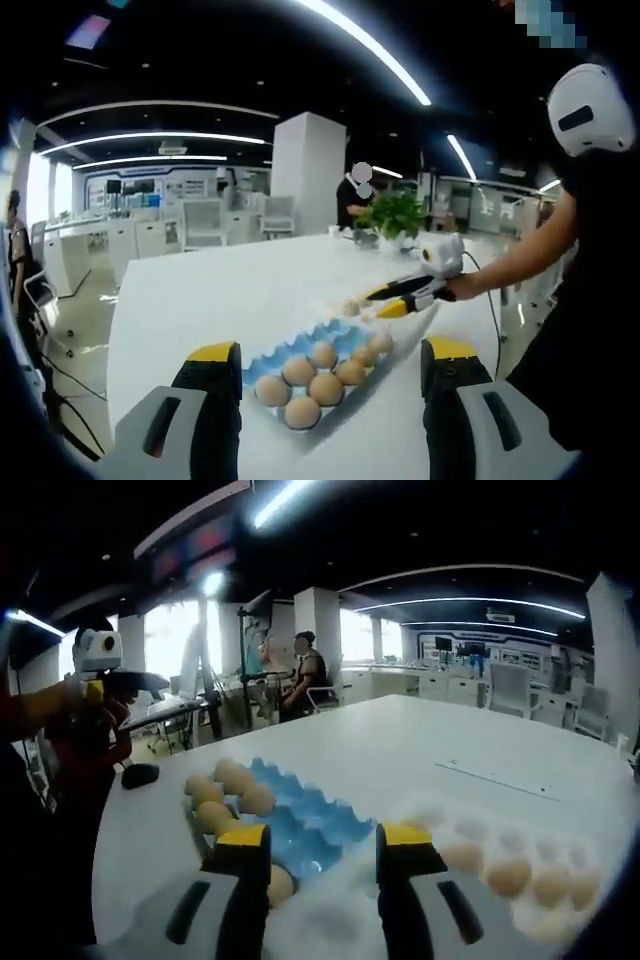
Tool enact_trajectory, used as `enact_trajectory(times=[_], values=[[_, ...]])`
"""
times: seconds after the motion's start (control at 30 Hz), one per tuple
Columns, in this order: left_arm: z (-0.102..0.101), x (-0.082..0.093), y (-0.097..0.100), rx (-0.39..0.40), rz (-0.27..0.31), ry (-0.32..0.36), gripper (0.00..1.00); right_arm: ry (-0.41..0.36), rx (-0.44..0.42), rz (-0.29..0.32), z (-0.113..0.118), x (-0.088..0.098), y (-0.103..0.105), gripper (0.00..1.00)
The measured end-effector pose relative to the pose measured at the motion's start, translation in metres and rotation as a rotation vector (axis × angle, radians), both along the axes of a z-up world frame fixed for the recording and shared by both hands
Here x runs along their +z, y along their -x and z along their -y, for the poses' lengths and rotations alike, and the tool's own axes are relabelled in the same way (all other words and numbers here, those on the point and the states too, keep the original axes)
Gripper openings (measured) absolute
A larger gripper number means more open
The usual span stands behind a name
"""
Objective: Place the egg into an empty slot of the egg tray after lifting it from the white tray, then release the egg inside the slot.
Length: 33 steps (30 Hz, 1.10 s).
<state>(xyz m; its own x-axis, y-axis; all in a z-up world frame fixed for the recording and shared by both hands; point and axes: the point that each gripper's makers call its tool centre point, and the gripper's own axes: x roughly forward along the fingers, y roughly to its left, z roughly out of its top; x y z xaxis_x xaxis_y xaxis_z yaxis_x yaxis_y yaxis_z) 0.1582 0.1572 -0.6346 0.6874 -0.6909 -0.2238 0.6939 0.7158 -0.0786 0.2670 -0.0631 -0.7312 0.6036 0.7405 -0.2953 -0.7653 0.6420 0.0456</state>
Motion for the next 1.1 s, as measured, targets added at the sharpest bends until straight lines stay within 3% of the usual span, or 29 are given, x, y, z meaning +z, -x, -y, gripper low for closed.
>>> enact_trajectory(times=[0.5, 1.1], values=[[0.005, 0.001, 0.0, -0.011, 0.001, -0.005, 0.74, 0.035, -0.089, -0.009, 0.043, -0.008, -0.002, 0.42], [0.011, 0.004, -0.002, -0.023, 0.005, -0.005, 0.74, 0.097, -0.297, -0.021, 0.13, -0.021, -0.016, 0.4]])
